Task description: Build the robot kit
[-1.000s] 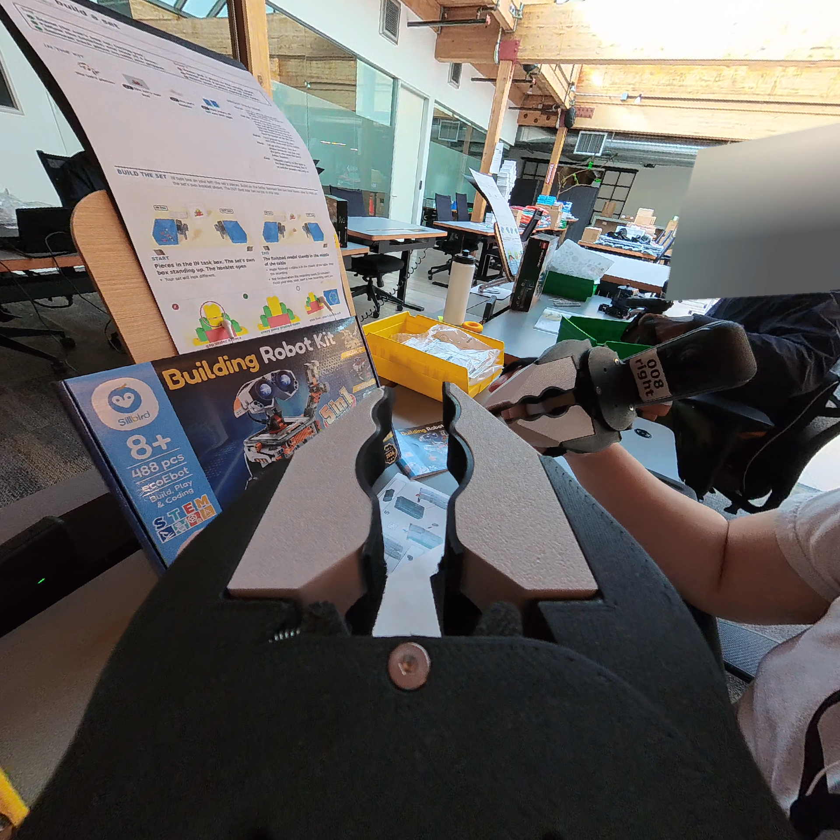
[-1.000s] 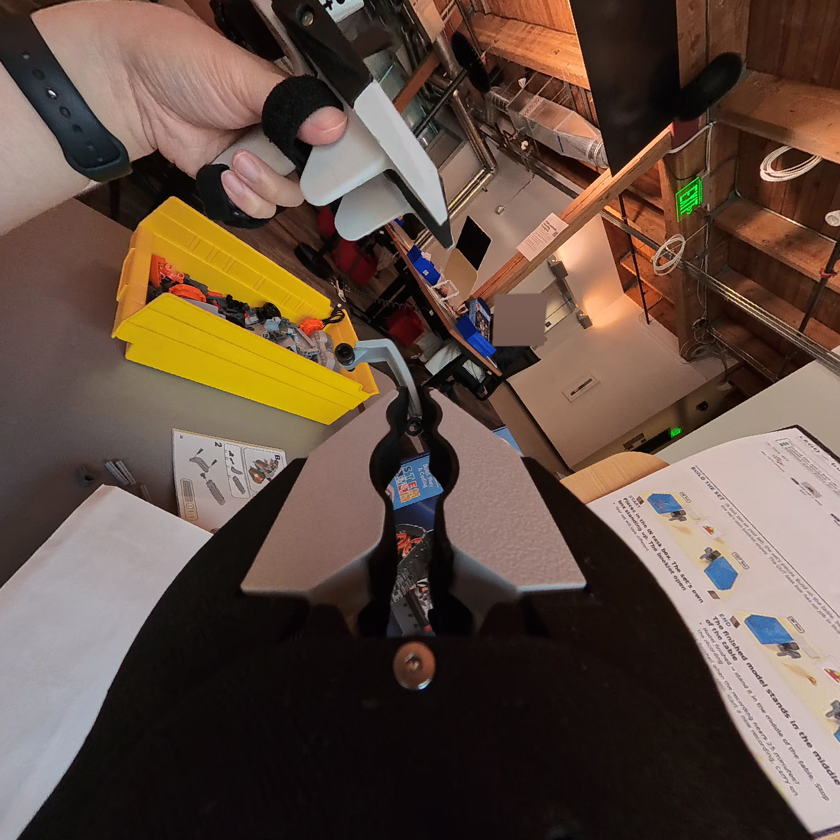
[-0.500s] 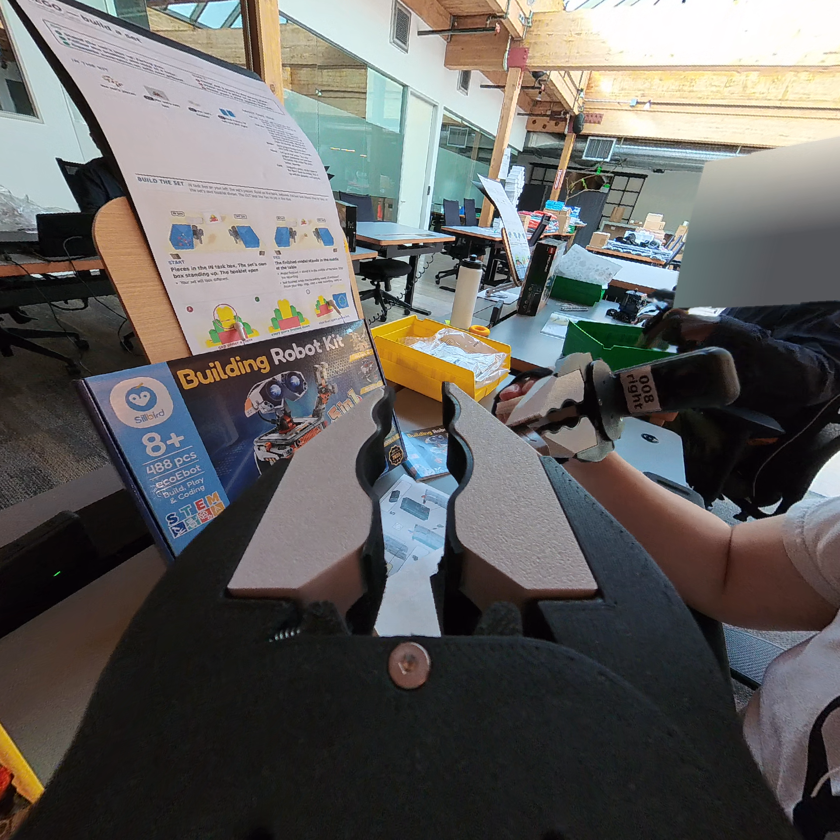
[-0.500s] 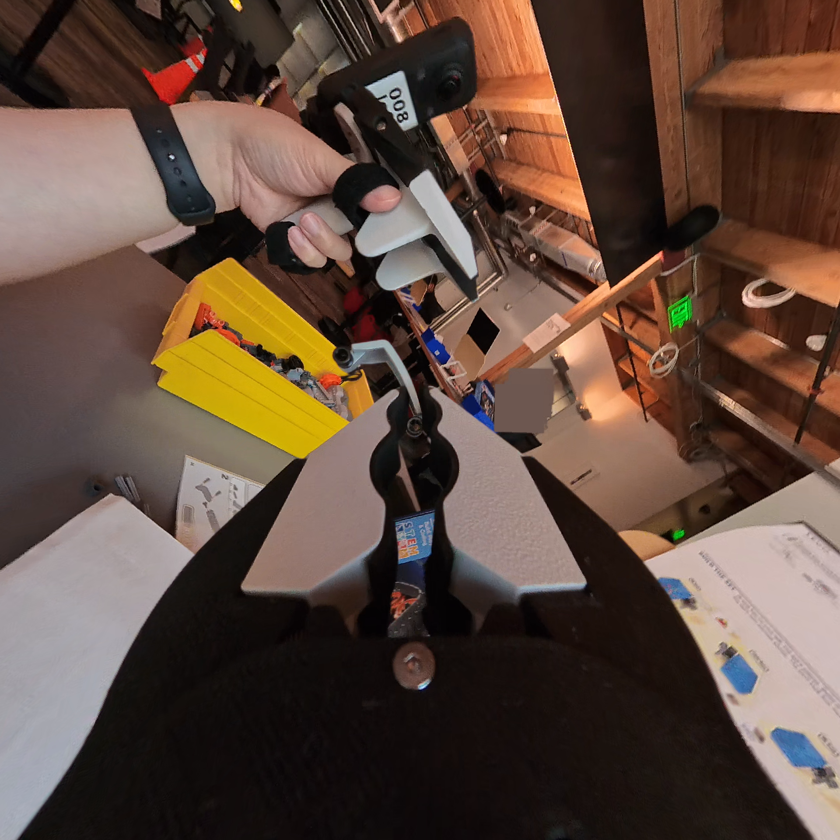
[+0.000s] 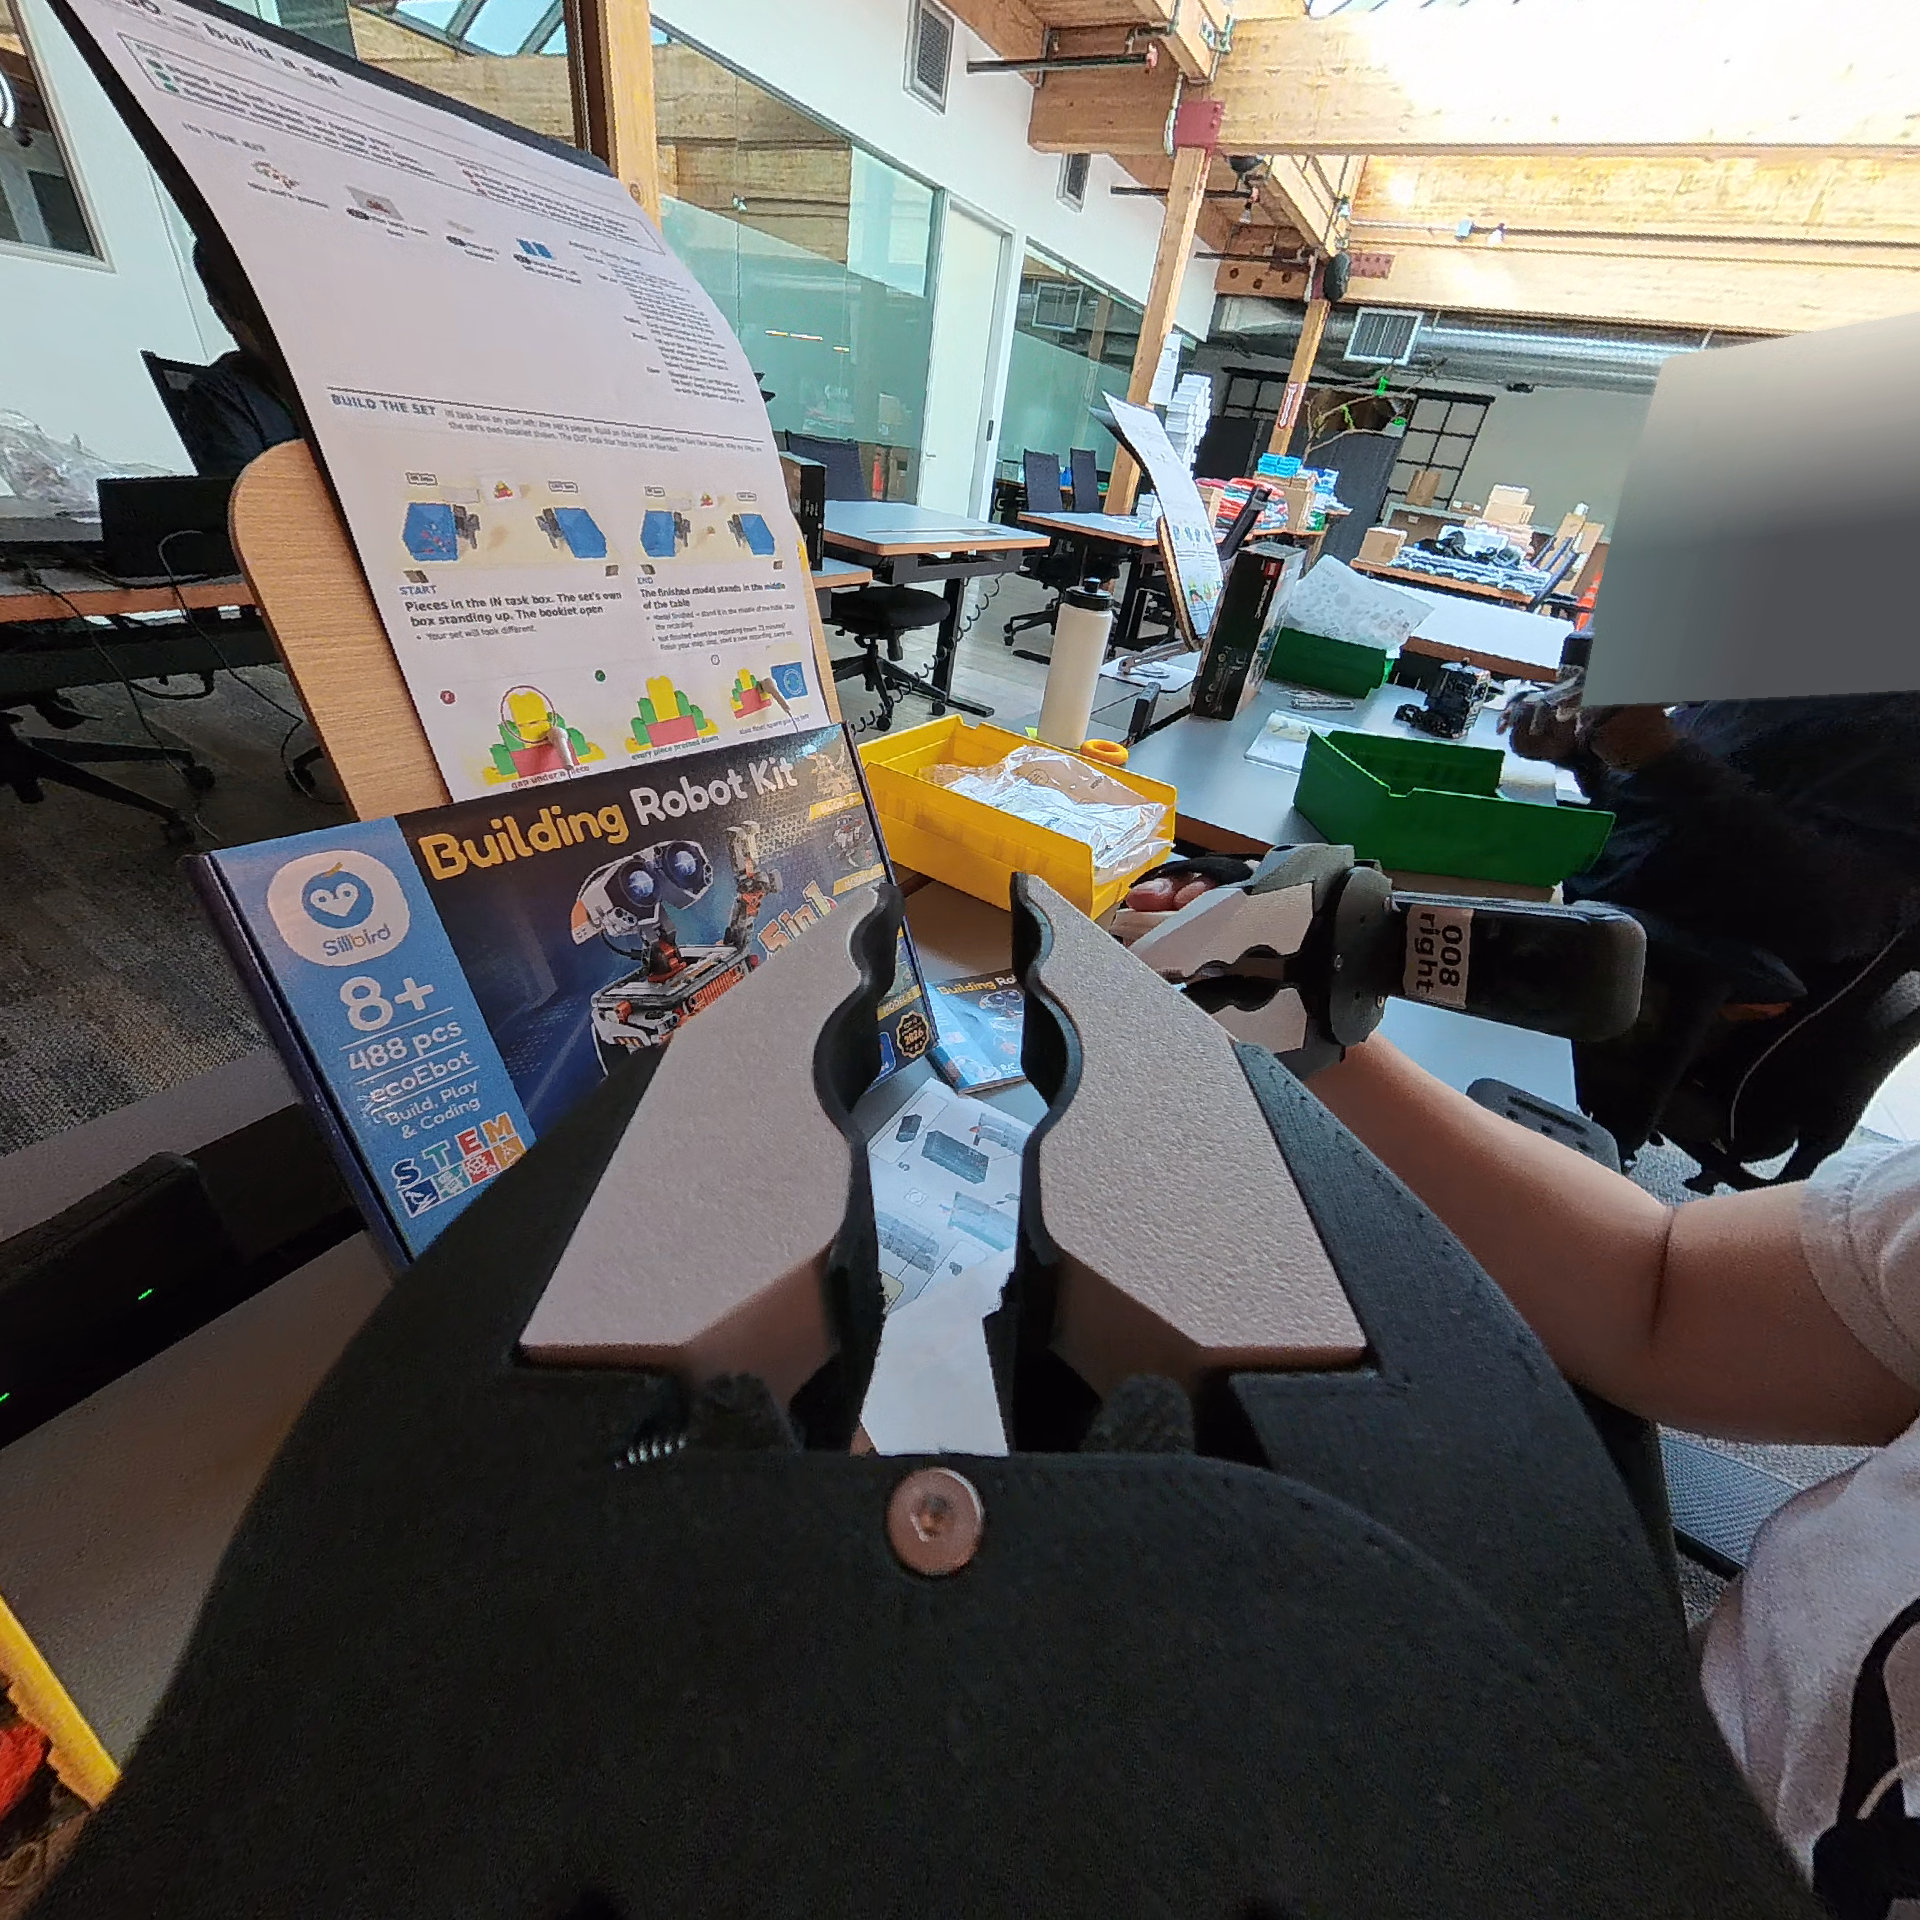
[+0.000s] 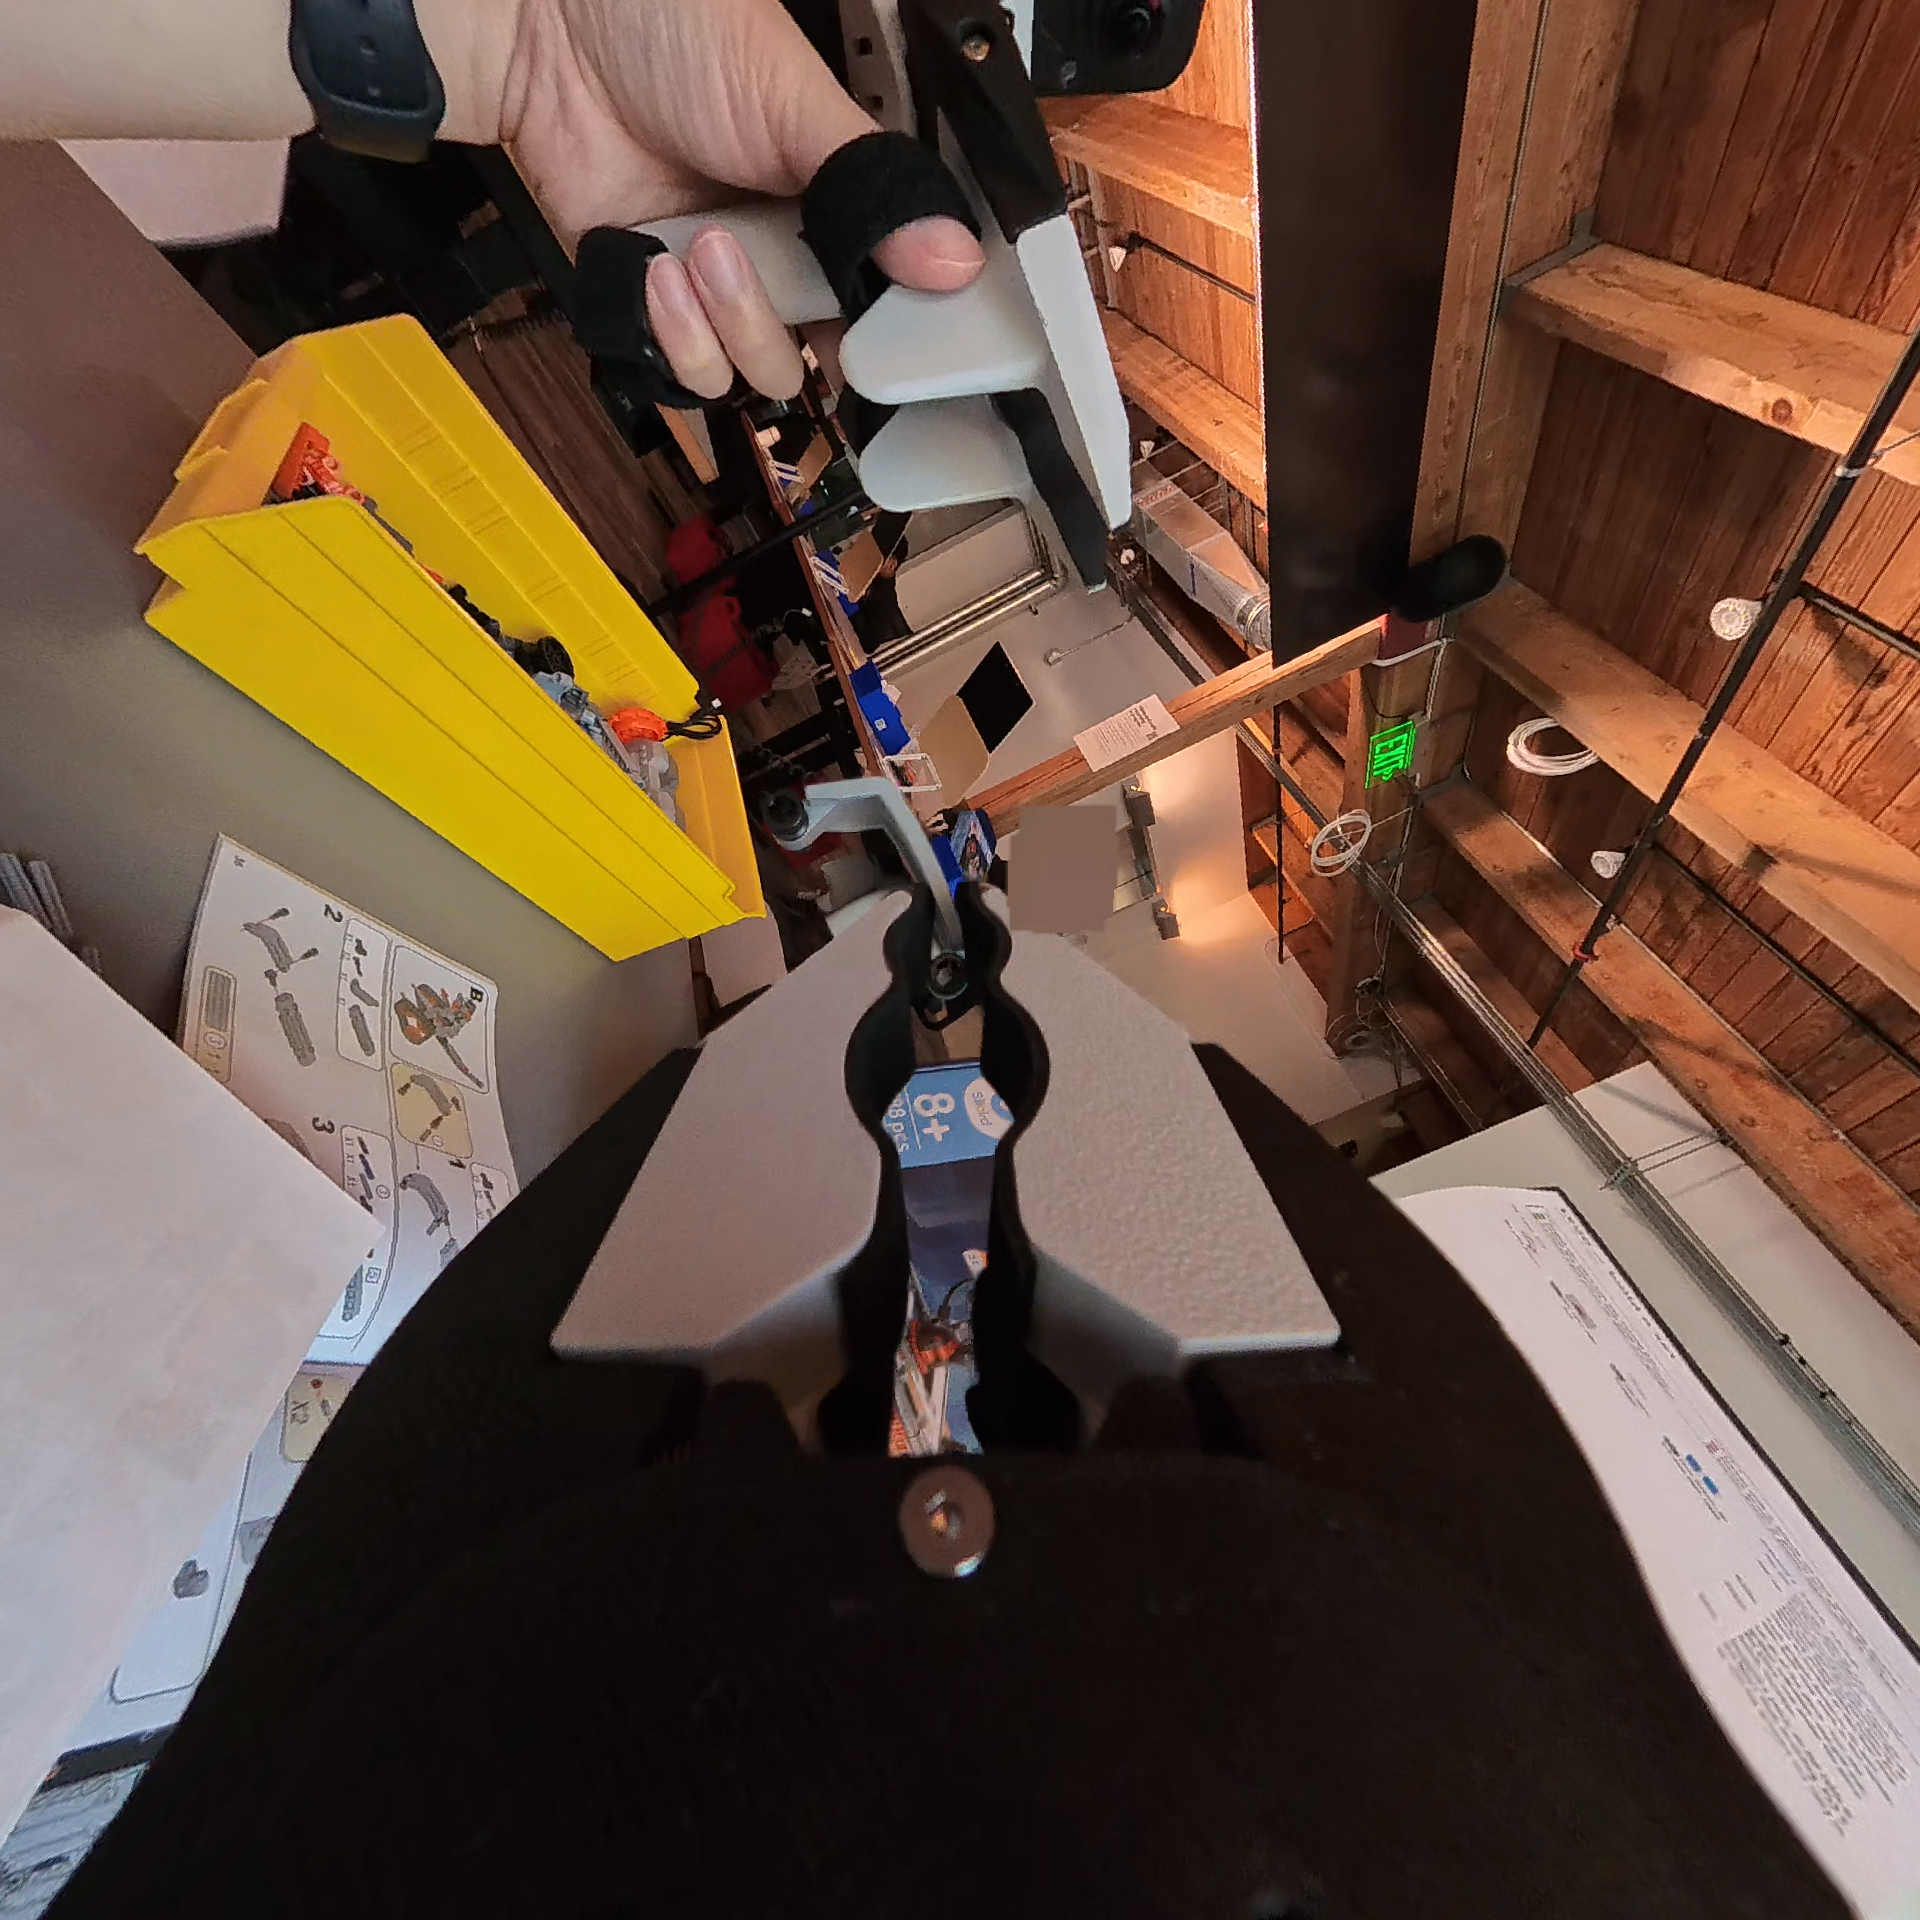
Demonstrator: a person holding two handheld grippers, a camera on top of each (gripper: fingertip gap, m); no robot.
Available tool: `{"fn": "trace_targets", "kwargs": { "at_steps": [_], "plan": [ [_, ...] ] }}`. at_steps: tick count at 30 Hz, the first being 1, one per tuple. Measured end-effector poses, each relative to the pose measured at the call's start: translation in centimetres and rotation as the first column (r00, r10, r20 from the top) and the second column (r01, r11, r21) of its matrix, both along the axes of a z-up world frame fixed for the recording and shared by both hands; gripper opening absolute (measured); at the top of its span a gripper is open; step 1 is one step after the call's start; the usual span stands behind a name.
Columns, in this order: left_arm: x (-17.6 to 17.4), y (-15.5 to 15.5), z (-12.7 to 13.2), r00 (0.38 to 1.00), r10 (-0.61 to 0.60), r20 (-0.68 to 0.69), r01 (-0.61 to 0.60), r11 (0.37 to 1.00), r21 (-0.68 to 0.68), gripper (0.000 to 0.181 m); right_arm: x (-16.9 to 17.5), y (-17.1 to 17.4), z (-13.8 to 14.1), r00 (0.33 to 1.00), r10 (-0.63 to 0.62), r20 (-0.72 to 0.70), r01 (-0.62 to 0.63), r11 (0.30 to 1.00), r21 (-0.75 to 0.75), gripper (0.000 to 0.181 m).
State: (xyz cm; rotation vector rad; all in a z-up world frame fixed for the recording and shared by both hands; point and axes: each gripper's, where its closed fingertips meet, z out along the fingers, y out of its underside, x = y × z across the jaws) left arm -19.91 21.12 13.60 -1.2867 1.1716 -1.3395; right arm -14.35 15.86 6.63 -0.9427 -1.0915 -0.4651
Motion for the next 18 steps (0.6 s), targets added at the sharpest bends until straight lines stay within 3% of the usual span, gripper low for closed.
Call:
{"fn": "trace_targets", "kwargs": {
  "at_steps": [4,9,13,18],
  "plan": [
    [0.1,0.0,-0.1,1.0,0.002,-0.005,-0.002,1.0,0.001,0.02,0.7,0.7,-0.5,0.999,-0.034,-0.025,0.033,0.998,-0.054,0.003],
    [0.3,0.0,-0.2,1.0,0.002,-0.013,-0.002,1.0,0.003,0.02,1.8,2.1,-2.9,0.993,-0.113,-0.015,0.106,0.966,-0.236,0.003],
    [0.4,0.1,-0.4,1.0,0.004,-0.023,-0.004,1.0,0.0,0.02,2.0,2.6,-5.3,0.985,-0.172,-0.024,0.139,0.866,-0.48,0.003],
    [0.6,0.2,-0.6,0.999,0.007,-0.033,-0.007,1.0,-0.005,0.02,2.6,2.8,-4.5,0.972,-0.235,-0.03,0.192,0.855,-0.481,0.004]
  ]
}}
